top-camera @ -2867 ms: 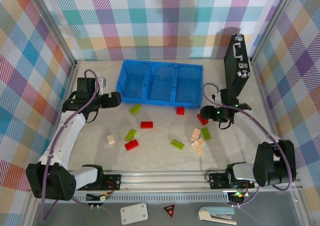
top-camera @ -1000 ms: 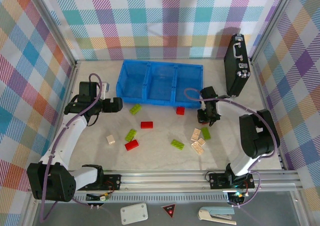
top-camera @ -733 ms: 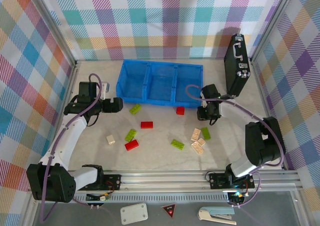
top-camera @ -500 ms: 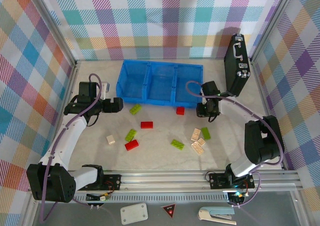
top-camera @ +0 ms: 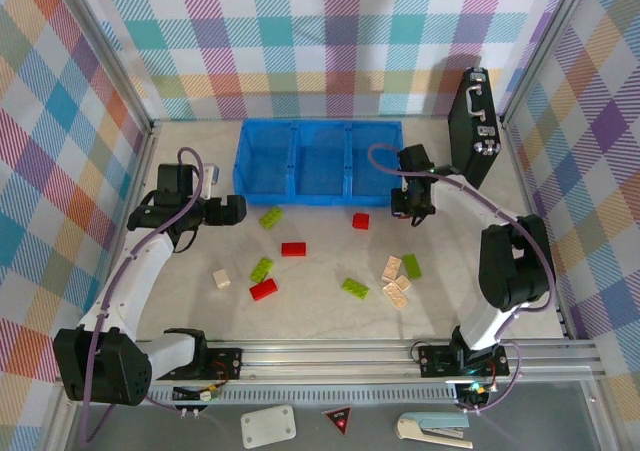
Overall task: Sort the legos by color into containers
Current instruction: Pick up the lego from the middle-right of the table, then place the lego in the container.
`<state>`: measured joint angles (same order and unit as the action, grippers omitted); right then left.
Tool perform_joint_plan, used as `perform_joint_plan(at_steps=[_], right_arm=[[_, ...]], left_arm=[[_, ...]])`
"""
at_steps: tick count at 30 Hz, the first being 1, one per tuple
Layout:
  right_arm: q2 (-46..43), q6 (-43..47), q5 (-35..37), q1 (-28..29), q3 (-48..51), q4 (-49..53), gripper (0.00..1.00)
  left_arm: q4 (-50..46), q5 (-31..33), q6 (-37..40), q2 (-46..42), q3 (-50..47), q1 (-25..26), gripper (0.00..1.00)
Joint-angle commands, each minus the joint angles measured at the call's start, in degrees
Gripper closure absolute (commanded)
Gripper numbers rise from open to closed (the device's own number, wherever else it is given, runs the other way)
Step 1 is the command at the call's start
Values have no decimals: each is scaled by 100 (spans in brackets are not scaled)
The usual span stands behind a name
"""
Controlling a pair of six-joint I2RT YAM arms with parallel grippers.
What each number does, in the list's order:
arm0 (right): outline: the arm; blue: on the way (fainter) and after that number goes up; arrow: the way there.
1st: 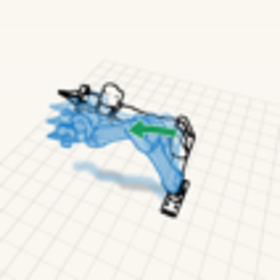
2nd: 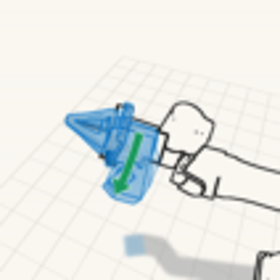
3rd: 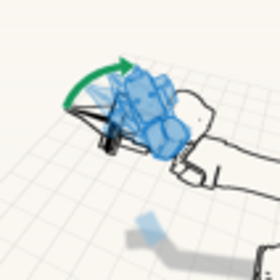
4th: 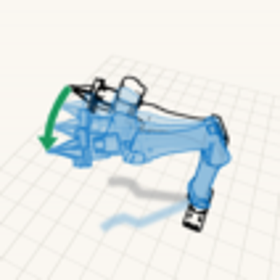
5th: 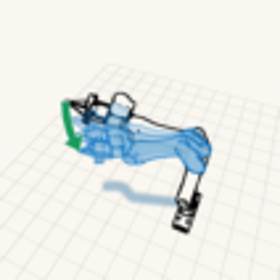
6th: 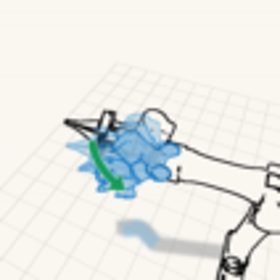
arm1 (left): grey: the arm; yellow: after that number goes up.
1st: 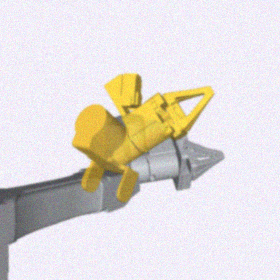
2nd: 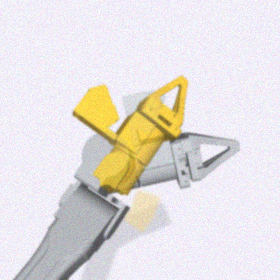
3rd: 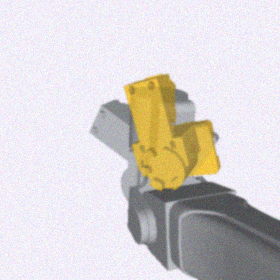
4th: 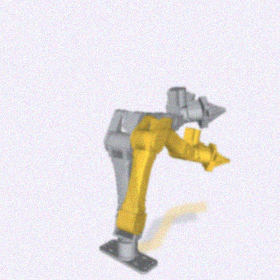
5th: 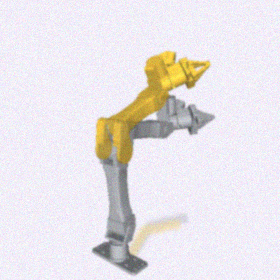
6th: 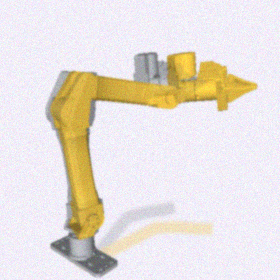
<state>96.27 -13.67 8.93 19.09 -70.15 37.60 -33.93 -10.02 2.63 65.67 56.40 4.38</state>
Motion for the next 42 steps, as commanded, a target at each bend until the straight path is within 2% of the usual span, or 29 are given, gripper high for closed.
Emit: perform_joint_plan(at_steps=[1,9,20,28,42], right_arm=[[-286,-218,-182,23,-275,401,70],[-136,-261,-680,85,-937,477,70],[1047,-352,-825,120,-2184,447,70],[1655,-137,-209,105,-2791,848,70],[1659,-6,749,-107,-2829,1302,69]], left_arm=[[71,-78,72,-125,-58,-5,1],[80,-114,69,-120,-47,-8,1],[80,-74,67,-137,-77,-8,1],[88,-97,66,-131,-81,-7,1],[57,-98,73,-161,-90,-6,1]])
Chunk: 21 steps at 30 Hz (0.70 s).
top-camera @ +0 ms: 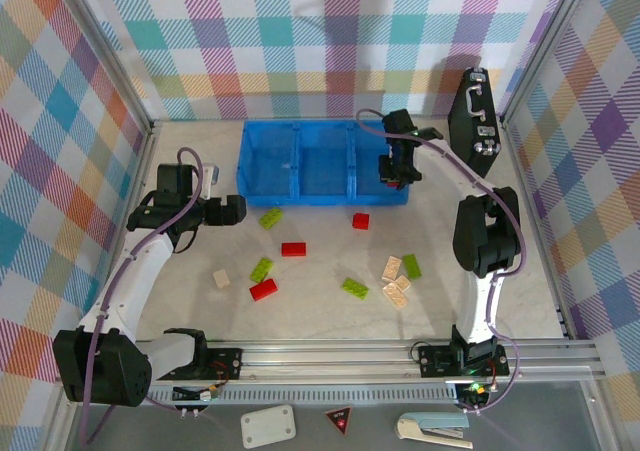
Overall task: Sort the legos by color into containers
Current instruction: Place the lego in the container.
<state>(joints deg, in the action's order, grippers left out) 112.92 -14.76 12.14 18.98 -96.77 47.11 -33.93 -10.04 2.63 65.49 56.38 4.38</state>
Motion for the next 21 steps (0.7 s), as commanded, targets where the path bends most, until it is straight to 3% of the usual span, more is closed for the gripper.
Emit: perform_joint_plan(at_steps=[1,7,21], right_arm=[[-15,107,413,-97,-165,351,69],[5,502,-509,-79,-283,90,67],[1107,661,-866,-77,-1408,124,67]], left_arm=[[54,-91,71,-153,-90,-3,1],[55,-103,71,-173,-98,-4,1],[55,-130,60,-190,-118,-8,1]])
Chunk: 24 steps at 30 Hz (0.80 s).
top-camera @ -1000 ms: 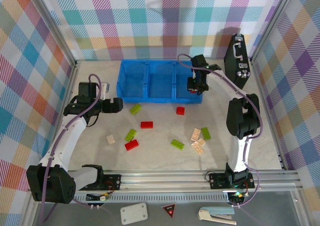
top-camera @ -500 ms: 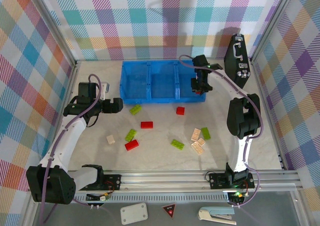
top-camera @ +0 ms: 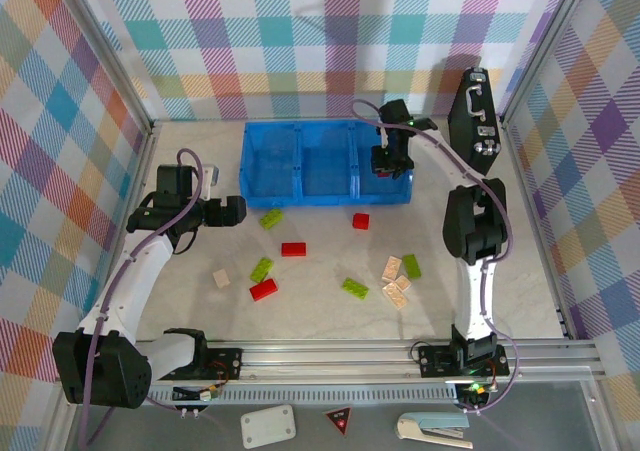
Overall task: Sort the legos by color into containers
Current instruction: Place the lego in the container.
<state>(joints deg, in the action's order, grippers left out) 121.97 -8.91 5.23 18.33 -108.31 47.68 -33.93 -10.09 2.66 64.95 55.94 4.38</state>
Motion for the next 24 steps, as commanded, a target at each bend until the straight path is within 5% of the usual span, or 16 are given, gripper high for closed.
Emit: perform_joint_plan(at_steps=[1,17,24], right_arm=[[301,67,-202,-7,-331,66,67],[1268,65,-69,-3,-842,-30,66],[1222,46,-67,28,-979,163,56]], left_arm=[[57,-124,59,-129,-75,-7,1],[71,-169,59,-62,-48,-8,1],[55,-160,59,-77,-57,-8,1]])
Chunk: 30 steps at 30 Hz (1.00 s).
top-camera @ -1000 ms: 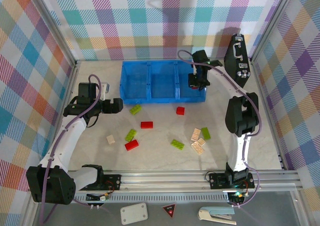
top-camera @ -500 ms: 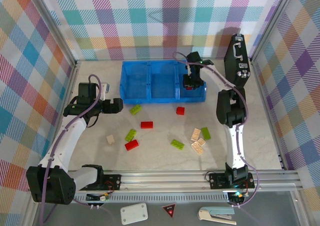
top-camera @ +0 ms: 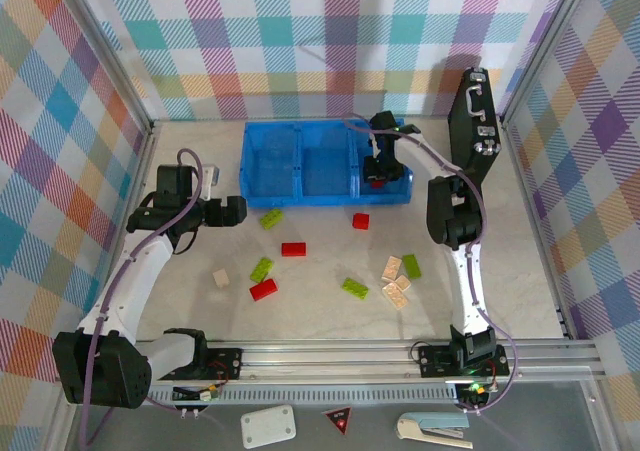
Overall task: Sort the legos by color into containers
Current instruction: Place the lego in the container, then pick up the lego from the center of the table.
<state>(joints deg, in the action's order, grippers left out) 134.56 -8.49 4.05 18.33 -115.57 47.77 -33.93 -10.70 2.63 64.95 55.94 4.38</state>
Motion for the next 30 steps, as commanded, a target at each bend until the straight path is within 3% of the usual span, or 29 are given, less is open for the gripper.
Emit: perform_joint_plan(at_steps=[1,11,22,30], right_arm=[[-105,2,76,37,-247,169,55],[-1170,-170,147,212,165,516,52],[-2966,-1085,271,871,2353,178,50],[-3601,-1904,643,1468,3620,-236,43]], left_arm=[[70,-107,62,-66,-57,-8,1],[80,-121,30,-80,-48,-2,1],[106,-131,-139,-53,-26,-5,2],[123,-1,-141,-148,-31,-6,2]])
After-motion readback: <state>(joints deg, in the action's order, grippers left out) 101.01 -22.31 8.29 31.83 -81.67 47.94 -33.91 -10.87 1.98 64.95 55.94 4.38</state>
